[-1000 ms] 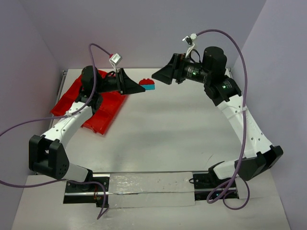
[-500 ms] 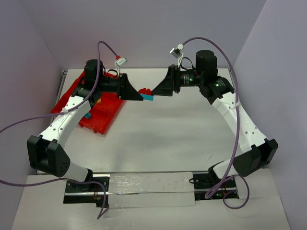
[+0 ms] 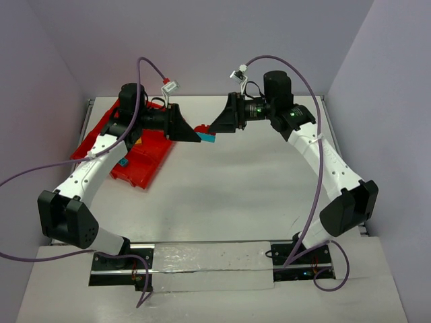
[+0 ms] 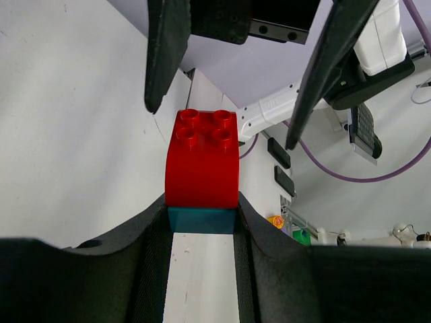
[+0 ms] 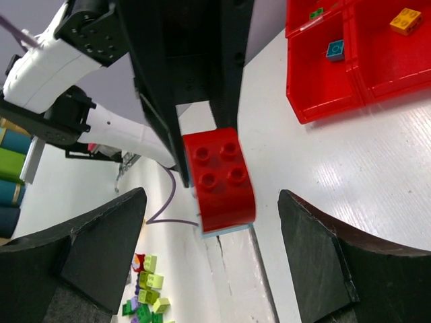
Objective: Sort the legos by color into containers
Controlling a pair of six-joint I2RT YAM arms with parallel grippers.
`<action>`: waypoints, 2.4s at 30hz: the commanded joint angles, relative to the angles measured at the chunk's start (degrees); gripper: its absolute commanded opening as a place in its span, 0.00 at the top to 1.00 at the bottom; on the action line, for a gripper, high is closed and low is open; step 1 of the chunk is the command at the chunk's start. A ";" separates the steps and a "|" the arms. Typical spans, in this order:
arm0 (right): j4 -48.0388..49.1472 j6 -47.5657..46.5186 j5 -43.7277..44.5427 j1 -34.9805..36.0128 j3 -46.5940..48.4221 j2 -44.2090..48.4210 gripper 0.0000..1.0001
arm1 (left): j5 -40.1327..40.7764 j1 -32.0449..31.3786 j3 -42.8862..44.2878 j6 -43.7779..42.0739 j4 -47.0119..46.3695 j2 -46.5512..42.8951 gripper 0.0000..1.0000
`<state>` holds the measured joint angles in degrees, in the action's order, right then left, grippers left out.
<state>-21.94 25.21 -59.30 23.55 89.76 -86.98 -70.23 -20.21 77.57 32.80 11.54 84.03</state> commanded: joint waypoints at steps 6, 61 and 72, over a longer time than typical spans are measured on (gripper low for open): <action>6.17 2.87 -2.49 1.37 2.35 -1.22 0.26 | -1.66 -0.36 3.03 -0.01 -1.52 -2.07 1.00; 16.38 17.62 24.08 -6.74 -11.02 8.24 1.00 | 10.95 7.06 2.48 -13.18 22.37 -9.38 1.00; 8.57 11.05 31.30 -7.64 -10.56 11.35 1.00 | 40.58 22.91 -8.71 -4.74 32.71 -15.25 1.00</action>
<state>-10.79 39.60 -30.82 15.77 76.89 -77.21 -44.32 2.41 73.01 23.83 38.81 70.48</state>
